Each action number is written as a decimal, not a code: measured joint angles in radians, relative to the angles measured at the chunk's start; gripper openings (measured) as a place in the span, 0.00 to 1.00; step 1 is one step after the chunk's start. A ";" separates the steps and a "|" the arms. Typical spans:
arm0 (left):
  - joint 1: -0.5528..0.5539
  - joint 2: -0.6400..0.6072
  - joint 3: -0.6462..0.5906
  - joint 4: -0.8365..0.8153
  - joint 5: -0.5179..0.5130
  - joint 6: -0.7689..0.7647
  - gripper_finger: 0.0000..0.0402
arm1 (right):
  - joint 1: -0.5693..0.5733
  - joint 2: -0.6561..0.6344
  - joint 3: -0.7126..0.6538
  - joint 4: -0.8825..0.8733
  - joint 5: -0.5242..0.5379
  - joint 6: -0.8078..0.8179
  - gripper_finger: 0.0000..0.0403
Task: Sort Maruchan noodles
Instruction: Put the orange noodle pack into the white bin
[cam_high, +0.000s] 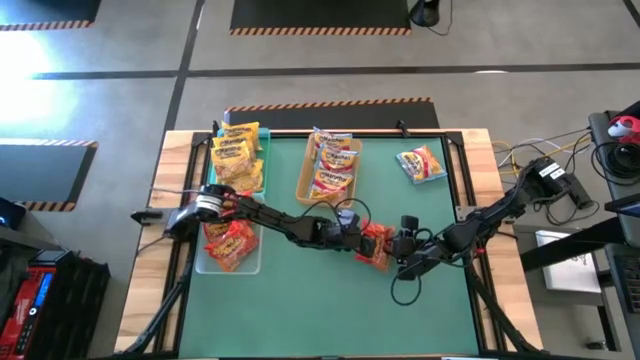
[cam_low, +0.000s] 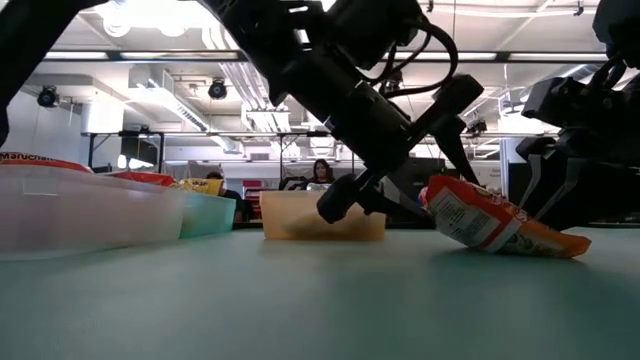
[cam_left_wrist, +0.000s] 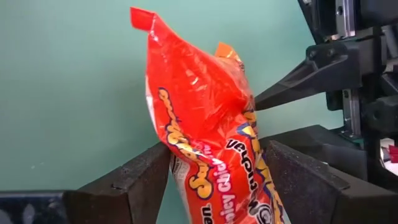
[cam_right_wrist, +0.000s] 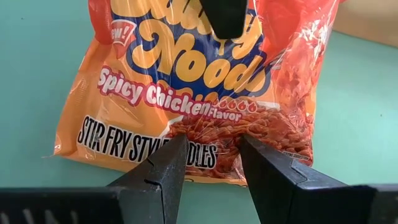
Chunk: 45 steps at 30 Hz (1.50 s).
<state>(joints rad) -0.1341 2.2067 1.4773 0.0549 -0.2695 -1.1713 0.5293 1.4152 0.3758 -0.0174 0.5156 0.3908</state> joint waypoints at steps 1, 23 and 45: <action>0.001 0.001 0.000 0.007 0.000 0.004 0.62 | 0.000 0.000 0.001 0.000 0.000 0.000 0.37; 0.013 0.001 0.000 0.025 0.090 -0.002 0.57 | 0.001 0.000 0.009 0.005 0.026 -0.002 0.37; 0.016 -0.003 0.000 0.005 0.187 -0.019 0.14 | 0.000 -0.270 0.153 -0.408 0.009 0.017 0.37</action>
<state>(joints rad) -0.1178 2.2034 1.4769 0.0602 -0.0829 -1.1902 0.5297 1.1453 0.5284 -0.4258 0.5247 0.4079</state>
